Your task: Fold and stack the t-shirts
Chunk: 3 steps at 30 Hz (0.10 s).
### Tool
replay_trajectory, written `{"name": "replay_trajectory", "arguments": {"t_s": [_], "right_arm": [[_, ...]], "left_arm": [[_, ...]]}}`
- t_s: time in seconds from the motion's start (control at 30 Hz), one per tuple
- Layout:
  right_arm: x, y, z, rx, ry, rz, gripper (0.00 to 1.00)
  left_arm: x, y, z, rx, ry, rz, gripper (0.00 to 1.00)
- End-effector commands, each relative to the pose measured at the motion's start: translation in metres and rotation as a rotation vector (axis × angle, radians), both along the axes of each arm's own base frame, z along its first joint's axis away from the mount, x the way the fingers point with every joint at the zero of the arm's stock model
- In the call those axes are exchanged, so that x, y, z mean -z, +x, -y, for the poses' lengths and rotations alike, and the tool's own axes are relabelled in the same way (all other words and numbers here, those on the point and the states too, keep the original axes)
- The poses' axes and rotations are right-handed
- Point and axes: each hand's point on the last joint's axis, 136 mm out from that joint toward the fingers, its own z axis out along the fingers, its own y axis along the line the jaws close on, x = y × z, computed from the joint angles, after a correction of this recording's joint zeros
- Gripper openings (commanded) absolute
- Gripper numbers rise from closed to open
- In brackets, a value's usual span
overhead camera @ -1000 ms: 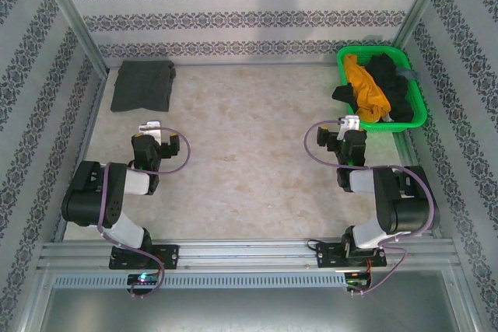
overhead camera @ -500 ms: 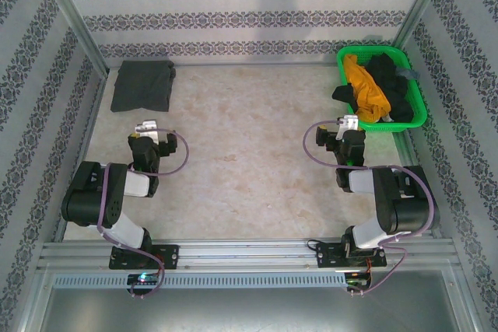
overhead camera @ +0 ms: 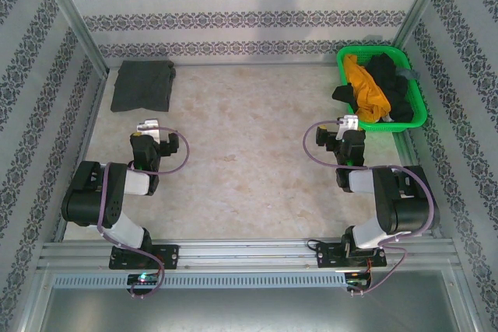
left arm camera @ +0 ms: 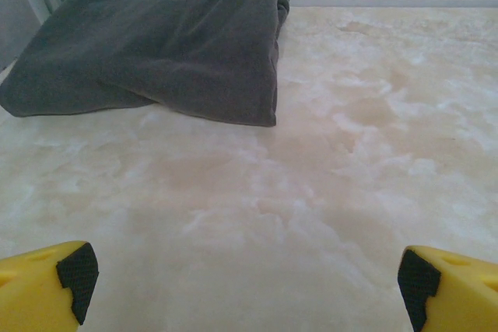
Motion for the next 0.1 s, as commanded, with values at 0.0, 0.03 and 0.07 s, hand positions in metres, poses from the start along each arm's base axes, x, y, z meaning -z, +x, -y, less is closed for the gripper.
{"name": "replay_trajectory", "arguments": {"t_s": [0.0,0.03,0.07], "right_arm": [[-0.0078,0.0029,0.0002,-0.002,-0.008,0.031,0.98],[-0.0084,0.0027,0.0002,-0.001,-0.010,0.034,0.98],[-0.0085,0.0022,0.0002,-0.001,-0.010,0.036,0.98]], "left_arm": [[-0.0040,0.0041,-0.0004,0.010,0.004,0.004,1.00],[-0.0039,0.0040,-0.0007,0.010,0.004,0.003,1.00],[-0.0033,0.0039,-0.0004,0.010,0.003,0.002,1.00]]}}
